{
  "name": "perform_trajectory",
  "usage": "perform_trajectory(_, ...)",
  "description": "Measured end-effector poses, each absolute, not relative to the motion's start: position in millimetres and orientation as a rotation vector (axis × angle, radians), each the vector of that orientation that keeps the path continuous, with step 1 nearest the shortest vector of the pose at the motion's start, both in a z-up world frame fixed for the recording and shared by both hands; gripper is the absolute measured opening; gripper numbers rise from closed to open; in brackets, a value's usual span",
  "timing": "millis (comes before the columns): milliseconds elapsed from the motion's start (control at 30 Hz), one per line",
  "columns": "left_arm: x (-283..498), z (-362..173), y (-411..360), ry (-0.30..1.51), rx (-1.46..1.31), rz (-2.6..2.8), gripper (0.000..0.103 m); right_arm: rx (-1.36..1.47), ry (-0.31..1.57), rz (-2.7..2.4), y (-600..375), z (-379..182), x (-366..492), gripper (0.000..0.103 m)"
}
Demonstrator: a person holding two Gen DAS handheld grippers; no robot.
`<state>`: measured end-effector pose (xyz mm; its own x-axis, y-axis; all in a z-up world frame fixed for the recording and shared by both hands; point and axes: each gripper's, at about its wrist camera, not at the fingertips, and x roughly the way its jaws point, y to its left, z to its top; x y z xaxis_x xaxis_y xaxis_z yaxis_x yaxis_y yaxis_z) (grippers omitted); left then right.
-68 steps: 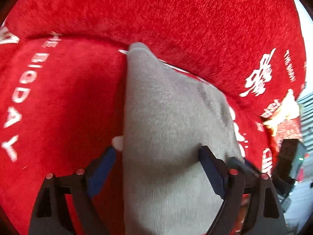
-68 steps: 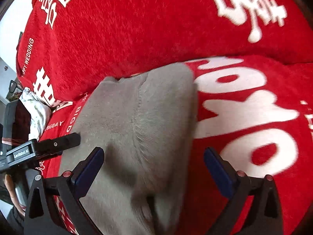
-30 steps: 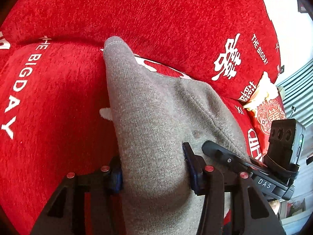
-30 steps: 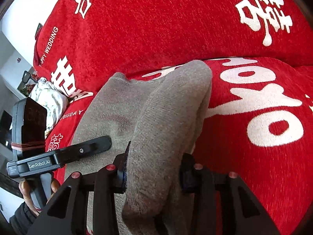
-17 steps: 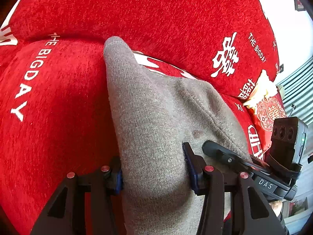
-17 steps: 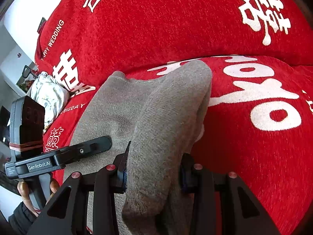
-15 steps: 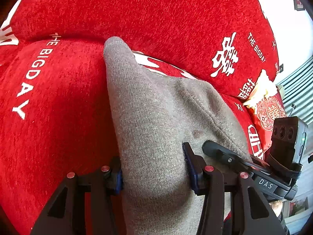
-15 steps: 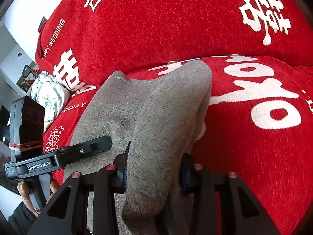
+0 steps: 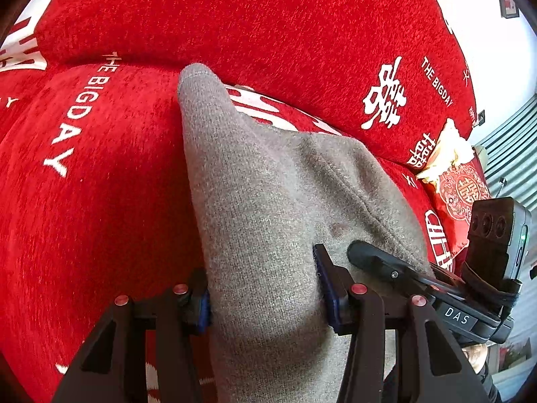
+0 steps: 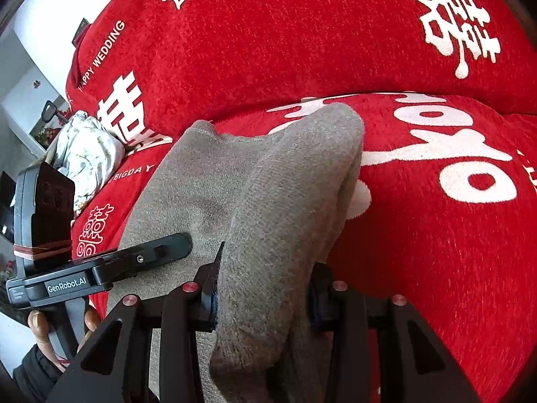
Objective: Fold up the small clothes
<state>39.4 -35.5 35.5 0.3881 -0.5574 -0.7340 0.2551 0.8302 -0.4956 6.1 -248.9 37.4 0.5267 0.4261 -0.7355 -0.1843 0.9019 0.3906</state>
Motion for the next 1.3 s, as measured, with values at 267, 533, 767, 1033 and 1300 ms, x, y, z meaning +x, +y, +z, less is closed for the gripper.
perform_trajectory(267,22,38,-31,1.040,-0.320,-0.529,0.052,0.276,0.945,0.375,-242,39,-9,0.041)
perform_trajectory(533,2,38,-25,1.026,-0.304,-0.524,0.052,0.278,0.940,0.382,-238,37,-25,0.041)
perform_trajectory(767,-11,35,-19,1.016,-0.304,-0.524,0.052,0.271,0.932,0.384,-234,36,-38,0.041)
perform_trajectory(1033,-25,32,-11,1.005,-0.301,-0.524,0.052,0.264,0.921,0.384,-227,35,-53,0.041)
perform_trajectory(1300,-36,29,-4,0.994,-0.308,-0.530,0.052,0.250,0.912,0.386,-222,35,-62,0.041)
